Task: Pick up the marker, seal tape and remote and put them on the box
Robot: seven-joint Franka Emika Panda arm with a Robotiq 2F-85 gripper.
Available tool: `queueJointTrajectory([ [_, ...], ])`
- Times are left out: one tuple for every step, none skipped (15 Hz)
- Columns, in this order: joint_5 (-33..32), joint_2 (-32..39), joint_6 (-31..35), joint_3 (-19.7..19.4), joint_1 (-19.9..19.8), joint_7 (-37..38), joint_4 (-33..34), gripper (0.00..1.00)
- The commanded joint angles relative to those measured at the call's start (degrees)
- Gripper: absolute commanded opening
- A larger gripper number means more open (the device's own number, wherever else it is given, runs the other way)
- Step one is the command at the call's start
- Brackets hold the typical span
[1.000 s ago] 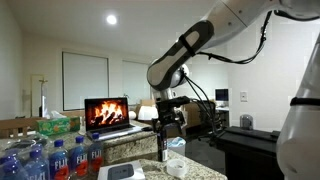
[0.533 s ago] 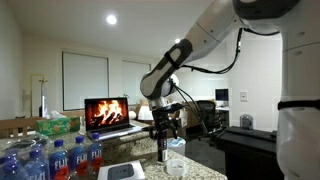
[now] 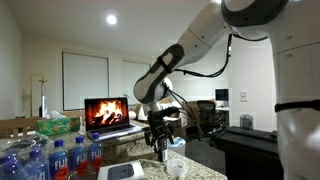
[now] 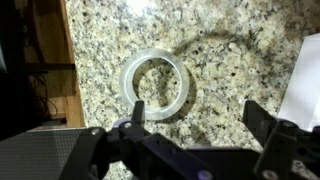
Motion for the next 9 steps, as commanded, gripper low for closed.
queueJointTrajectory([
  [0.37, -0.39, -2.34, -0.79, 0.81, 0.03, 0.02, 1.0],
  [0.86, -0.48, -2.2, -0.95, 0.7, 0.2, -0.57, 1.0],
  [1.14, -0.73, -2.4, -1.11, 0.62, 0.88, -1.39, 1.0],
  [1.47, -0.97, -2.51, -1.2, 0.67, 1.61, -2.1, 1.0],
  [1.4, -1.23, -2.65, -1.2, 0.85, 2.56, -2.26, 1.0],
  [0.69, -2.39, -2.05, -1.01, 1.19, 2.97, -1.63, 1.0],
  [0.31, 0.01, -1.98, -1.33, 0.86, 0.99, -0.84, 1.0],
  [0.31, -0.24, -1.97, -1.28, 0.96, 1.13, -0.72, 1.0],
  [0.31, -0.57, -1.97, -1.23, 1.08, 1.27, -0.66, 1.0],
])
